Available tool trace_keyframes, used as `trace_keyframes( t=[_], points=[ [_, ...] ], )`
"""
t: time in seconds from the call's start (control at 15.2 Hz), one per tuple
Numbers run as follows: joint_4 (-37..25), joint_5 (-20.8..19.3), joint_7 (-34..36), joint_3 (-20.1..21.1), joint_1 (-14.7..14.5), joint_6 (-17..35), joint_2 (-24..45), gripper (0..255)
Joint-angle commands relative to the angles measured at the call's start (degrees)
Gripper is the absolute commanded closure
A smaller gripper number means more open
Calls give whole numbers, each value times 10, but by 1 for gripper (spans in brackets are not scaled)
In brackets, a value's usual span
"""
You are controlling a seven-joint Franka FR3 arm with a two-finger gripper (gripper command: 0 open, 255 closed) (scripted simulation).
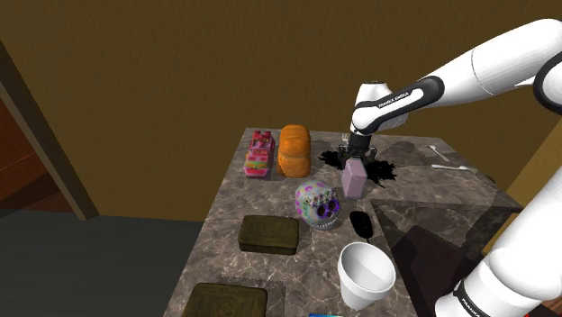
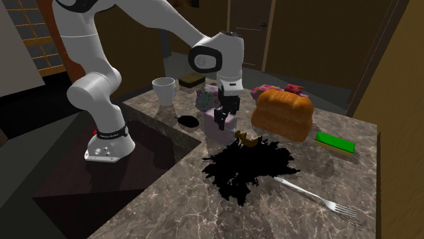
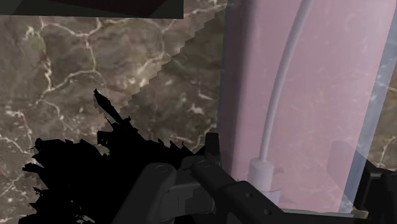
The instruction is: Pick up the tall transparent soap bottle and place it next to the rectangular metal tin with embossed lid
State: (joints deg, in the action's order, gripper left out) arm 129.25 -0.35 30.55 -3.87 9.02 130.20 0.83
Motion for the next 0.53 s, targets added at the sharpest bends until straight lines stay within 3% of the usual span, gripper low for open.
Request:
trace_keyframes(
  t=[0.0,0.46],
  points=[
    [0,0,0,0,0,0,0,255],
    [-3,0,0,0,0,-7,-4,255]
  ],
)
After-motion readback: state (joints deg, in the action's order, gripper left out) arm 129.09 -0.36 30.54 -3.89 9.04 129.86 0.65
